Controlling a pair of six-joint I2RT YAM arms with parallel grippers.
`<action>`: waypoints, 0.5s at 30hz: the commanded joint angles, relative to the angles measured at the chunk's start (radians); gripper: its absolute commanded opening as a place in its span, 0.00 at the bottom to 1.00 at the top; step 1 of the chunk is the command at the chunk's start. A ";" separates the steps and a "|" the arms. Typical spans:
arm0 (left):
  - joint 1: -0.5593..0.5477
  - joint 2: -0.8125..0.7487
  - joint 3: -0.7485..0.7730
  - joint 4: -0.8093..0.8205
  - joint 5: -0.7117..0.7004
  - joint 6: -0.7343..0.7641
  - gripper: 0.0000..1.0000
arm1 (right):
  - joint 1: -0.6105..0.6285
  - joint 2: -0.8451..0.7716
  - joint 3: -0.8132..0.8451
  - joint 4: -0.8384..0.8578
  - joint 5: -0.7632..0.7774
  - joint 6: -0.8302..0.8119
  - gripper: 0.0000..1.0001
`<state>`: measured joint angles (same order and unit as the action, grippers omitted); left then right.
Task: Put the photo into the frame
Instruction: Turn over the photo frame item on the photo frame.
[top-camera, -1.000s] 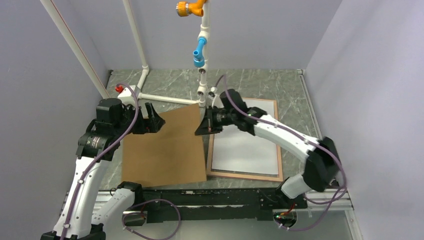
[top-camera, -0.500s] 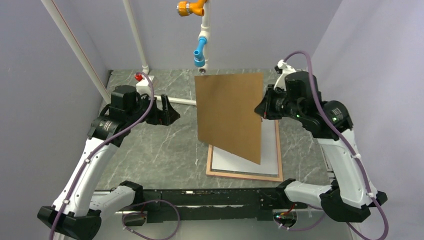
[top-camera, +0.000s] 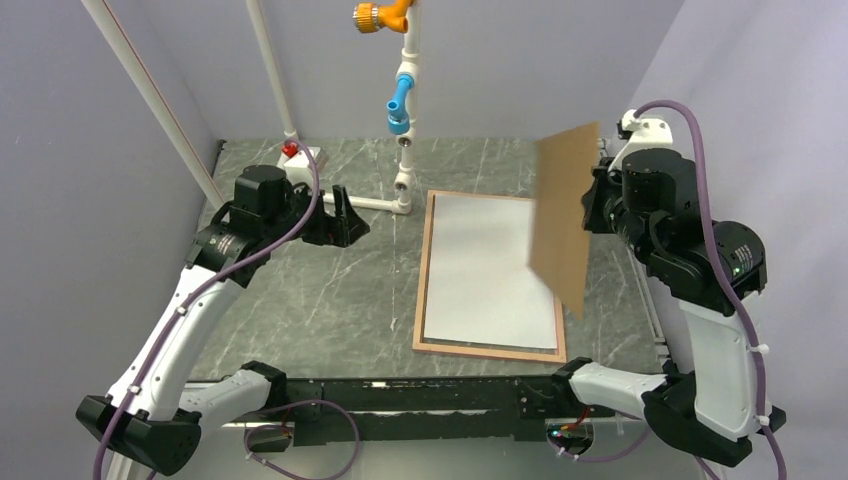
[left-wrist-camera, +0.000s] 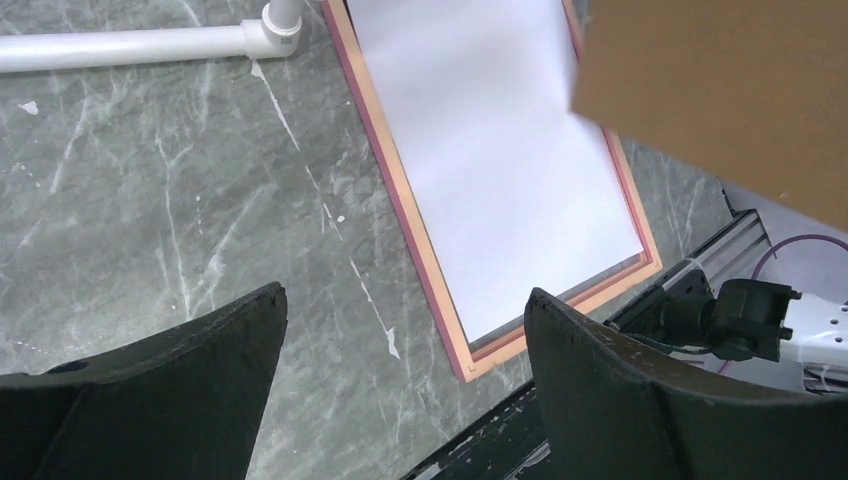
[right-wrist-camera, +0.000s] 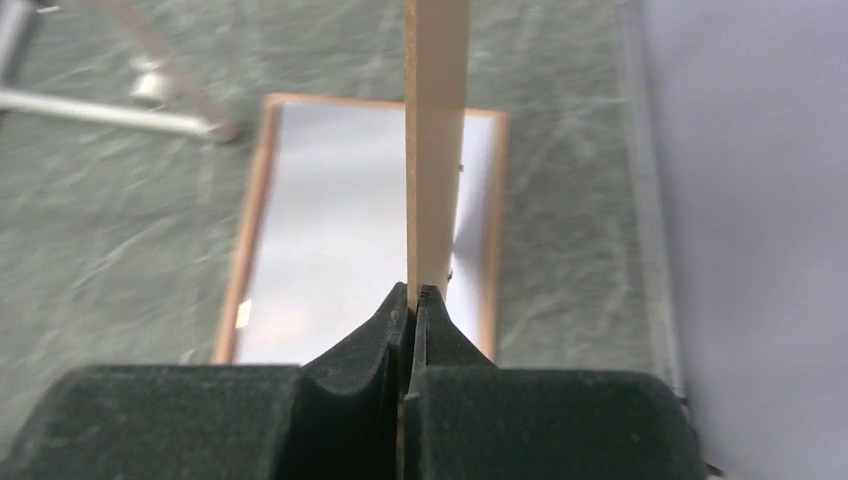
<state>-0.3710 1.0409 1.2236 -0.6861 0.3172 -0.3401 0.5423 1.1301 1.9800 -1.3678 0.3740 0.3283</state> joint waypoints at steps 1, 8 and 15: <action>-0.015 0.005 0.030 0.054 -0.009 -0.020 0.91 | -0.010 -0.005 0.054 0.156 0.262 -0.167 0.00; -0.031 0.016 0.010 0.085 0.004 -0.047 0.91 | -0.011 -0.068 -0.138 0.419 0.114 -0.381 0.00; -0.034 0.008 -0.060 0.132 0.015 -0.138 0.91 | -0.010 0.011 -0.250 0.445 -0.127 -0.444 0.00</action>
<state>-0.4007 1.0569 1.1980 -0.6178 0.3180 -0.4076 0.5274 1.1118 1.8050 -1.0546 0.4007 -0.0338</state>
